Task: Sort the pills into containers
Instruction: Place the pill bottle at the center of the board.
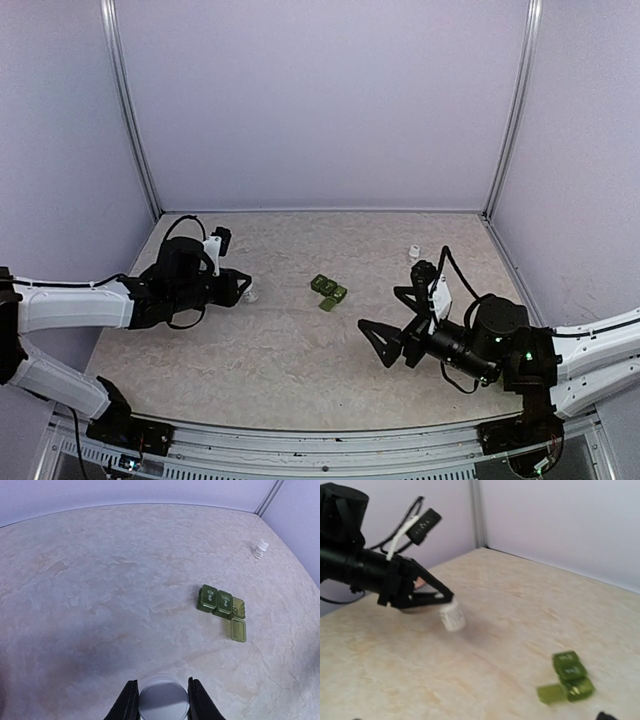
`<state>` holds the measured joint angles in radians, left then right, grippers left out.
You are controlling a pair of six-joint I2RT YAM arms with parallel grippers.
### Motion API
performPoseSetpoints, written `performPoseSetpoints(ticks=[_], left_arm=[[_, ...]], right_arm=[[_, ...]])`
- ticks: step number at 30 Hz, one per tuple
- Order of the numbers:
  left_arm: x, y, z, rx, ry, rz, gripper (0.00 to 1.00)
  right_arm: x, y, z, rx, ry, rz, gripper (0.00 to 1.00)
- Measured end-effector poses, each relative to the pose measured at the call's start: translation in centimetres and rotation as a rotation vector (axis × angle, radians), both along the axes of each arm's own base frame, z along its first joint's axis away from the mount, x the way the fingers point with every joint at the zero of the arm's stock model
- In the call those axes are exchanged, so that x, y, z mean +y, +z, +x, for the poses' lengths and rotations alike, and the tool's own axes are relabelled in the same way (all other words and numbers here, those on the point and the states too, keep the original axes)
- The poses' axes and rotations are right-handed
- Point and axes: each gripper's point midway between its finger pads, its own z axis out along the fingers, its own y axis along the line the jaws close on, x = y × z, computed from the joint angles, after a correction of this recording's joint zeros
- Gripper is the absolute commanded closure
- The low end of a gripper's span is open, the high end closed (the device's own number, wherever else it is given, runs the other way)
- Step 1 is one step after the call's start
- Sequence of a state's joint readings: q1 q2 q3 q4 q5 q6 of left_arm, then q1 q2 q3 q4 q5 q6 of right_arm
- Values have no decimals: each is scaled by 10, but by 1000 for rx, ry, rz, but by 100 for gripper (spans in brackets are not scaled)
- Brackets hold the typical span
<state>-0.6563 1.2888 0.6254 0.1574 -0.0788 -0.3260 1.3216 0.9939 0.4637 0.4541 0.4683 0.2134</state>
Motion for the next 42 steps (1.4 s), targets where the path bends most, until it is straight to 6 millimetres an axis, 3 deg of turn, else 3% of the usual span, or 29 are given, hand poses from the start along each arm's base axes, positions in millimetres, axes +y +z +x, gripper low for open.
performPoseSetpoints(ticks=[8, 22, 42], left_arm=[[32, -36, 49, 33, 104, 89, 85], [46, -72, 82, 63, 155, 149, 83], [45, -74, 88, 52, 172, 148, 20]], right_arm=[[-25, -6, 9, 34, -99, -2, 0], [-39, -16, 15, 60, -166, -33, 0], [-25, -39, 38, 62, -194, -166, 0]])
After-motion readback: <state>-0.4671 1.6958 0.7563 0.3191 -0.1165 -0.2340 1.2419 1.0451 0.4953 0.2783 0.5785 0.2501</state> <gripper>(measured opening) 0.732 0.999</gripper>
